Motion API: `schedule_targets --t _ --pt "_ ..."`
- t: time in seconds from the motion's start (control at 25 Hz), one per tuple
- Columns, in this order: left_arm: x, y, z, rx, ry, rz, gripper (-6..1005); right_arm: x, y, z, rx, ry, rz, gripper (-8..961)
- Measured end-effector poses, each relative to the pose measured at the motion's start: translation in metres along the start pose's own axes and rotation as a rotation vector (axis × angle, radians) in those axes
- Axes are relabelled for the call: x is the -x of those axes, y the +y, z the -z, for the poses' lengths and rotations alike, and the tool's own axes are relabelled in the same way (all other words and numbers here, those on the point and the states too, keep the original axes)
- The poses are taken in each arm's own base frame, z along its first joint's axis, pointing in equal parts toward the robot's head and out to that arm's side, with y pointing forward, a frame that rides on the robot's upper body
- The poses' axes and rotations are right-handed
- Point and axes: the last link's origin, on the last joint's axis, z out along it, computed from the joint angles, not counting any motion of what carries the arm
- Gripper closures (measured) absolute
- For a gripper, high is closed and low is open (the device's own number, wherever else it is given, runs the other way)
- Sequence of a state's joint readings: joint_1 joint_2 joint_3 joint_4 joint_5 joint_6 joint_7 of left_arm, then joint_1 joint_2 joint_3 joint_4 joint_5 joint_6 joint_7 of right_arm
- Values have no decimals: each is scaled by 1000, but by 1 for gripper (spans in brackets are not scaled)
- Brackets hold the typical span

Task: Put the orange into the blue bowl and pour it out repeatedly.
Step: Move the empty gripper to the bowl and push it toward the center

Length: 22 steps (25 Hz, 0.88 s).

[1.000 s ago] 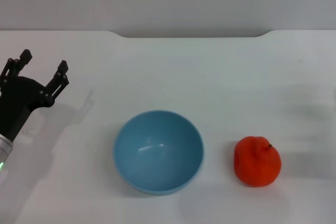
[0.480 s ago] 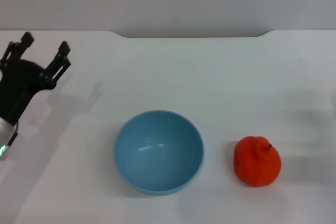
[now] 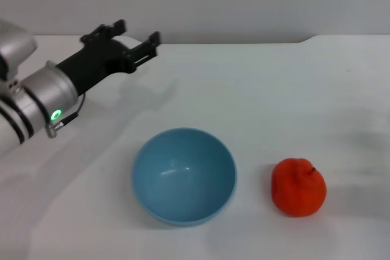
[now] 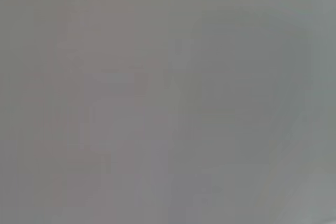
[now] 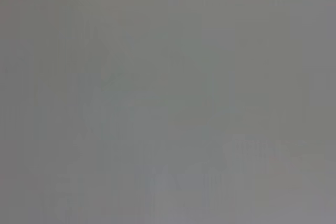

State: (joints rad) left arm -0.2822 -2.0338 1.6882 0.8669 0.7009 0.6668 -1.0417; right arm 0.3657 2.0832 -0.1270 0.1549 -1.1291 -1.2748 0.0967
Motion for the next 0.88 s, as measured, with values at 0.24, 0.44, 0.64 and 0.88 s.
schedule_targets --t 0.24,0.44,0.64,0.88 --pt "-37 16 -9 142 -137 -9 199 1 1 -2 1 0 -1 486" --pt "-64 15 -5 197 -390 93 200 1 -4 -2 -12 3 -2 486" --pt "-85 18 10 213 -630 149 200 2 -4 -4 -12 0 -1 485" --pt "-92 35 25 174 -720 31 201 3 -6 -5 -13 -4 5 485"
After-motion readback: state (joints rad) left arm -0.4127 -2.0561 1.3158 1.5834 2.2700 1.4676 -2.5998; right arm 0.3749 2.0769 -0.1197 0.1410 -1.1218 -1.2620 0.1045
